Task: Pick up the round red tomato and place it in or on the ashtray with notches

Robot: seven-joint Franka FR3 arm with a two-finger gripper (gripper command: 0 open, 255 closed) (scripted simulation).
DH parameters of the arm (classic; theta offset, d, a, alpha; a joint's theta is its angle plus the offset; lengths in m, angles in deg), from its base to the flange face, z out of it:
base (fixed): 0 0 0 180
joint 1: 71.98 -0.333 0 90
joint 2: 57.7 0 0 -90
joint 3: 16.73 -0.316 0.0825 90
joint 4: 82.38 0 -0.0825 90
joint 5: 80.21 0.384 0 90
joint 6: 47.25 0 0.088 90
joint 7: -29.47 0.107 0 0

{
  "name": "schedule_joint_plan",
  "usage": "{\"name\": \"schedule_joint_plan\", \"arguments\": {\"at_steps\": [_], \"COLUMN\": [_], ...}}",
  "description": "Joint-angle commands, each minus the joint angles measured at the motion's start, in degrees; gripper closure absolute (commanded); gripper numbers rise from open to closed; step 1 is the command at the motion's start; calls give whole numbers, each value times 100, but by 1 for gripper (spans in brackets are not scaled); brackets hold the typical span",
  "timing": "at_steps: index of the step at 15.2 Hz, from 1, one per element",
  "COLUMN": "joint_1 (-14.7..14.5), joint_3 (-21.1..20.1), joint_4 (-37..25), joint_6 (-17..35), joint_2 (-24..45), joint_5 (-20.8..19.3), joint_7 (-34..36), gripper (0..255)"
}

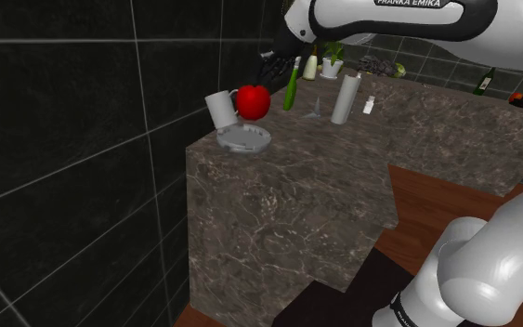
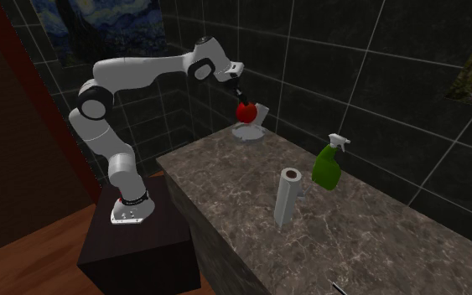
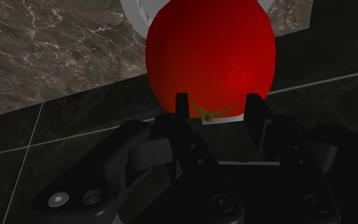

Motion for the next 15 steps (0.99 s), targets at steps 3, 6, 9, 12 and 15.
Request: {"name": "schedule_joint_plan", "arguments": {"at_steps": [3,6,9,12,15], "joint_1": [-1,-4,-8,-13,-16], "joint_3": [1,2,4,8,10], "joint_4": [371,625,866,1069,1069], "joint_6": [320,552,783,986,986], "joint_2": [-54,-76,-86,-86,-85], "joint_5": [7,13,18,24,23], "joint_7": [-14,-22,-31,-39,-38], "gripper": [255,255,255,255,255]}}
